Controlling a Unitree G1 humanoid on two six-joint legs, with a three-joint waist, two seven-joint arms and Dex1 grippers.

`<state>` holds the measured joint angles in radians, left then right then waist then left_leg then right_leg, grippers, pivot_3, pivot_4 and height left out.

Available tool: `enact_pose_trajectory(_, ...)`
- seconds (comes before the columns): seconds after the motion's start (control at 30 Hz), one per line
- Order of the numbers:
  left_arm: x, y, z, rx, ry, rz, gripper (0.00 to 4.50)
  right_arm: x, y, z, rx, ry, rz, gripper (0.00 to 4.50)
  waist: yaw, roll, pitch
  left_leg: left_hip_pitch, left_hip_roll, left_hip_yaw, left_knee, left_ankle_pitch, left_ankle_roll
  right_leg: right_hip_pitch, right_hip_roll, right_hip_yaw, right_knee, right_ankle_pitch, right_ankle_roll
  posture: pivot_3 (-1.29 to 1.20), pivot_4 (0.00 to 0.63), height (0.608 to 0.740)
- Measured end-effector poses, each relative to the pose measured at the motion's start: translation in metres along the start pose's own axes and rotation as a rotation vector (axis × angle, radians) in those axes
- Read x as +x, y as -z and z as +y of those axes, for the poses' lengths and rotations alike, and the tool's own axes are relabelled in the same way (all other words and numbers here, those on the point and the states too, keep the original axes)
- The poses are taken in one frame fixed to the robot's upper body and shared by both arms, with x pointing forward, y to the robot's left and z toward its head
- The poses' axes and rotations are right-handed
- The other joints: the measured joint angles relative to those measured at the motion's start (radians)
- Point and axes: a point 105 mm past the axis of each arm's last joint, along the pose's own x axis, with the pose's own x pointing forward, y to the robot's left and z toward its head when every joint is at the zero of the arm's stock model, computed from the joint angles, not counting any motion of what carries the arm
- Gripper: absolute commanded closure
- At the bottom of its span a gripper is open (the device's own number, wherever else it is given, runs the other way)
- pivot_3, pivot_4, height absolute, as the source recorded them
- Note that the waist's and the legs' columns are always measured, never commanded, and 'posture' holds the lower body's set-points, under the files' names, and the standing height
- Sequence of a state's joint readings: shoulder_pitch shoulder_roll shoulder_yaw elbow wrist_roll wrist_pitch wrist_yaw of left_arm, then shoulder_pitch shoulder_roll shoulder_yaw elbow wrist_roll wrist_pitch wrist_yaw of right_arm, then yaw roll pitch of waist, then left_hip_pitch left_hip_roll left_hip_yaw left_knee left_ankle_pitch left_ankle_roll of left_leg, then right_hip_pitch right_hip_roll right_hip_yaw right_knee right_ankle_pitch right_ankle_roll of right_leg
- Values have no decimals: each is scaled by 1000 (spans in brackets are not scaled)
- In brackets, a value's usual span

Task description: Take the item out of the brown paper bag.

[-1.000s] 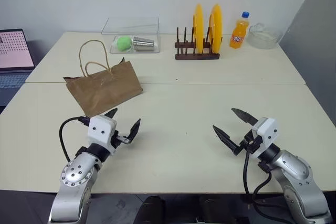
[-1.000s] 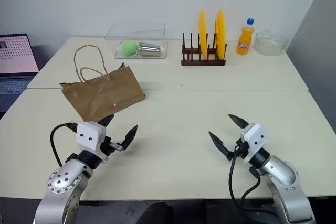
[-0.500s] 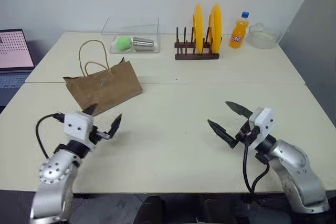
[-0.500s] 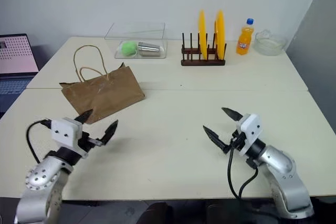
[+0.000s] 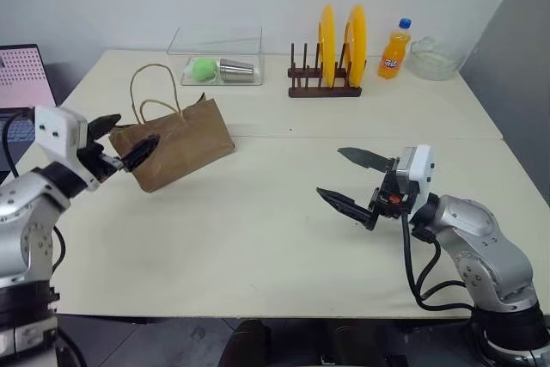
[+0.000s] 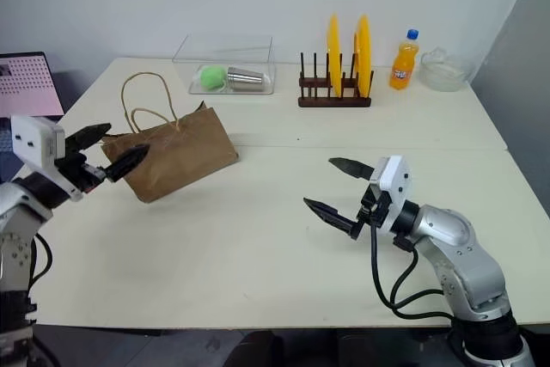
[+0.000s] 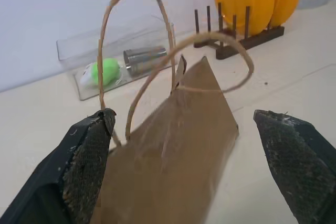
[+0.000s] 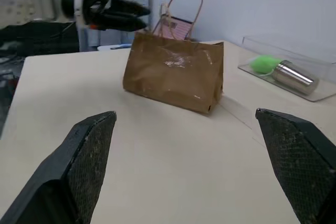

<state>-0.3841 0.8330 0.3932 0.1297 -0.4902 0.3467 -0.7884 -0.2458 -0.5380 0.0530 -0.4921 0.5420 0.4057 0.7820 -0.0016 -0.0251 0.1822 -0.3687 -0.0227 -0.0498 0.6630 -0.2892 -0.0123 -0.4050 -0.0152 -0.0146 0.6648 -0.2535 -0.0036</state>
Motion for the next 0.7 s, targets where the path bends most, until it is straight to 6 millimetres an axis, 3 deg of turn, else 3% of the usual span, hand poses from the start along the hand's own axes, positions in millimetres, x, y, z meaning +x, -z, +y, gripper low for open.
enact_pose_trajectory(0.17, 11, -20, 14, 7, -2, -21, 16, 2, -9, 5, -22, -64, 4, 0, -3, -1, 0, 0, 0, 1, 0, 0, 0, 0, 0, 0, 0, 0, 0, 0, 150, 740)
enact_pose_trajectory(0.43, 13, 0, 20, -25, -6, 62, 16, 2, -9, 5, -21, -63, 21, 0, -2, -1, 0, -2, 0, 0, 0, 0, 0, -2, -1, 0, -1, 3, -4, 0, 150, 740)
enact_pose_trajectory(0.57, -4, 5, 21, 6, 22, 136, 16, -2, -7, 9, -16, -65, 34, 0, -6, -1, 0, -2, 0, 0, 0, 0, 0, -3, -1, 0, -1, 3, -4, 0, 150, 740)
enact_pose_trajectory(0.7, -7, 12, 19, 51, 48, 179, 16, -4, -5, 9, -5, -60, 42, 0, 0, -1, 0, -3, 0, 0, 0, 0, 0, -3, -1, 0, -1, 3, -4, 0, 150, 740)
